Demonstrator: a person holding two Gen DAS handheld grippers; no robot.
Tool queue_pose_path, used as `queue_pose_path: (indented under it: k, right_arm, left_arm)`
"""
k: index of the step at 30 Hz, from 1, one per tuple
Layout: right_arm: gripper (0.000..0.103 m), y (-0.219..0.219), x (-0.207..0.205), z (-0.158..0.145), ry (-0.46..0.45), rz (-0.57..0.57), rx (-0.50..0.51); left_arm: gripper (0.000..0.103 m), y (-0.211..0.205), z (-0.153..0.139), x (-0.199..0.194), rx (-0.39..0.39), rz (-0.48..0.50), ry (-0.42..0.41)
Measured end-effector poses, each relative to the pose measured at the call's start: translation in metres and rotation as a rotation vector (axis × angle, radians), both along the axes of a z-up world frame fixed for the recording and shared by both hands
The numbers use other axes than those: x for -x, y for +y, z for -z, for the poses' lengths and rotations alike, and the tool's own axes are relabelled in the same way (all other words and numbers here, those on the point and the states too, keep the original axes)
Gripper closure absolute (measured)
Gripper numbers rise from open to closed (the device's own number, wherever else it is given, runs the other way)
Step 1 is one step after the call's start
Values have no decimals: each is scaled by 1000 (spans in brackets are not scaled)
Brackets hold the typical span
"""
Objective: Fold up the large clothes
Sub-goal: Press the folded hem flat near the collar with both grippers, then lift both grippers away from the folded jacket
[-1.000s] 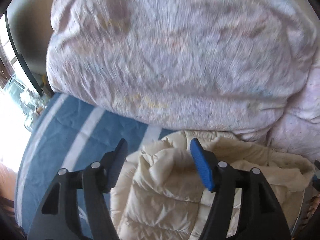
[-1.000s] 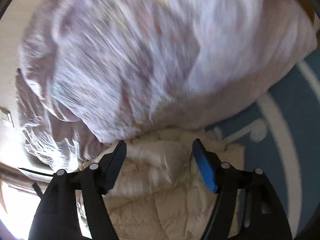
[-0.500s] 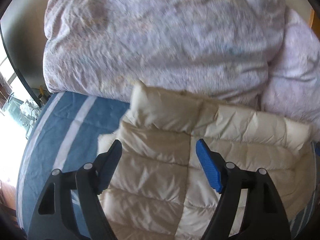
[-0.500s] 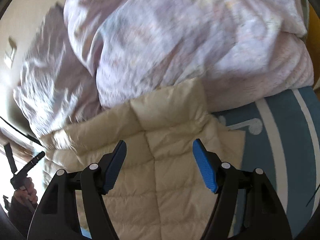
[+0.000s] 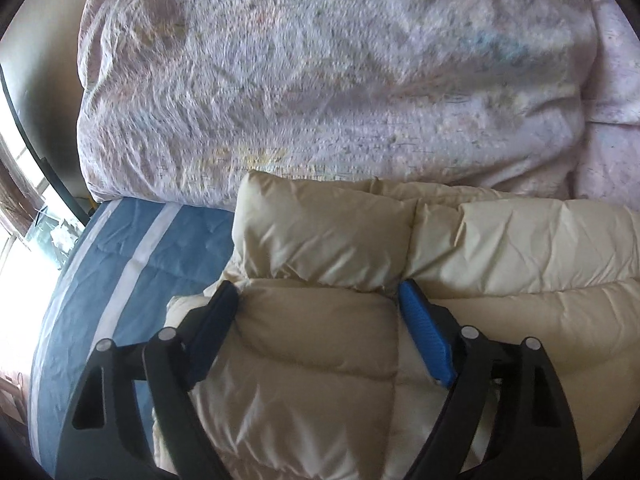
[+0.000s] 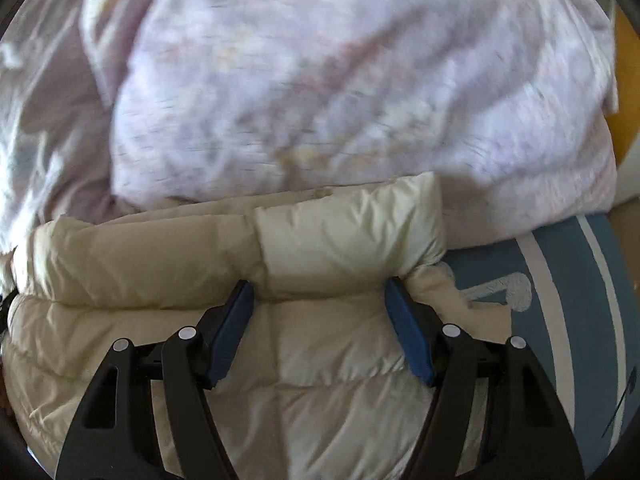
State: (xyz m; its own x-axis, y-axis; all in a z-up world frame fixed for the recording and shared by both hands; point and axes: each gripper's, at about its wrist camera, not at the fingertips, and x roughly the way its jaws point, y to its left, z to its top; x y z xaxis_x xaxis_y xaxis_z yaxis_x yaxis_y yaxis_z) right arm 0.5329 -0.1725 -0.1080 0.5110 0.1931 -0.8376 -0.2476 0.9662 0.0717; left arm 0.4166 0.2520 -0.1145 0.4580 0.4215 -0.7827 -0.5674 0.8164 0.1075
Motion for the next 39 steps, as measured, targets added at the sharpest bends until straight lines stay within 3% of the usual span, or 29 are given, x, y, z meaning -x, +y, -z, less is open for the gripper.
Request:
queue_pose_path:
  k: [9, 14, 26, 39]
  right_arm:
    - [26, 19, 1, 25, -74, 37, 43]
    - [21, 31, -4, 32, -65, 42, 53]
    - [17, 38, -10, 41, -47, 55, 49]
    - [15, 38, -13, 42, -45, 64, 39]
  left_arm:
    - [8, 5, 19, -11, 7, -18, -13]
    - [3, 4, 28, -13, 21, -37, -20]
    - [2, 23, 46, -18, 99, -39, -5]
    - [2, 39, 53, -20, 117, -40, -7]
